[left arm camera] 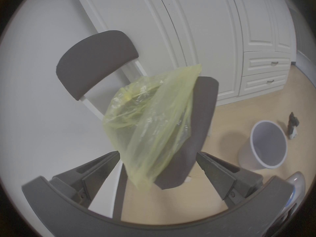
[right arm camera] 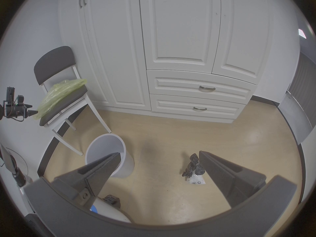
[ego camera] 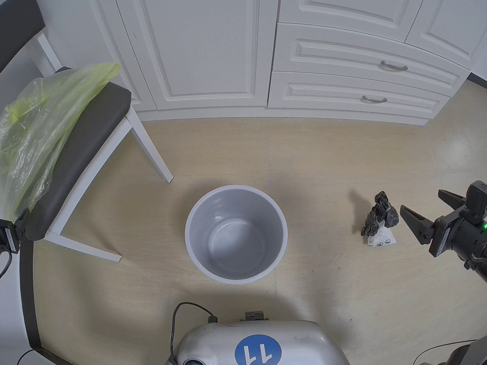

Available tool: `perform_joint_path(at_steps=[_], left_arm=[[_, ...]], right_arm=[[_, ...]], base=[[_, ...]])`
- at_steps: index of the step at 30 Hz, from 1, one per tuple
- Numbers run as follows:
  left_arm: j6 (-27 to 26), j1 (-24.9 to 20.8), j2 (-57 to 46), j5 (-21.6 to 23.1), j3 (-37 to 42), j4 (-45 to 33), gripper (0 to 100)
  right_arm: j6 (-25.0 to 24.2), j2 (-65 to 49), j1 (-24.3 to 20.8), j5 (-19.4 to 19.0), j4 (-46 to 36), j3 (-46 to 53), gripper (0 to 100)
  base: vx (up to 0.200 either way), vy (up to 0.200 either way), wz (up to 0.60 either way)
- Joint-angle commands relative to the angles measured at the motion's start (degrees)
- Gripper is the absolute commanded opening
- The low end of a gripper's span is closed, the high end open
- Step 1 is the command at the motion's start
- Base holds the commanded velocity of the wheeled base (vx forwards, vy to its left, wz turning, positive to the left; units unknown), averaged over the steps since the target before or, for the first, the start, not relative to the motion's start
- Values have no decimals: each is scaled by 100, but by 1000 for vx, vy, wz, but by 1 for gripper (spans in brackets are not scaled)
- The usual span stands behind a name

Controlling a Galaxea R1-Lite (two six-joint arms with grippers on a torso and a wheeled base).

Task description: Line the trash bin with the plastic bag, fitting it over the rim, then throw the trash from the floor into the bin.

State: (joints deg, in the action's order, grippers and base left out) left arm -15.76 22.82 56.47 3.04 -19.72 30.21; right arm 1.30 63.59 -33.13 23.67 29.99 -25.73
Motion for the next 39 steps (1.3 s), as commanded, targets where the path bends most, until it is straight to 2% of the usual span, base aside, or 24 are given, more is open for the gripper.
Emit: perform_joint_path(at_steps=[1, 8, 20, 27, 39], left_arm=[[-190, 407, 224, 57, -93, 29, 100], [-199, 829, 655, 66, -216, 55, 100], [-190, 838, 1147, 66, -304, 64, 100], [-173, 847, 1437, 57, -286, 398, 100], [-190, 1181, 1622, 57, -260, 715, 100]], right_arm=[[-60, 391, 44, -3, 95, 42, 100], [-95, 550, 88, -3, 95, 42, 100], [-315, 928, 176, -3, 104, 7, 100], [-315, 1051, 176, -3, 297, 33, 100], [-306, 1147, 176, -56, 429, 148, 100]], base=[[0, 0, 0], [0, 0, 0], [0, 0, 0], [0, 0, 0], [0, 0, 0]])
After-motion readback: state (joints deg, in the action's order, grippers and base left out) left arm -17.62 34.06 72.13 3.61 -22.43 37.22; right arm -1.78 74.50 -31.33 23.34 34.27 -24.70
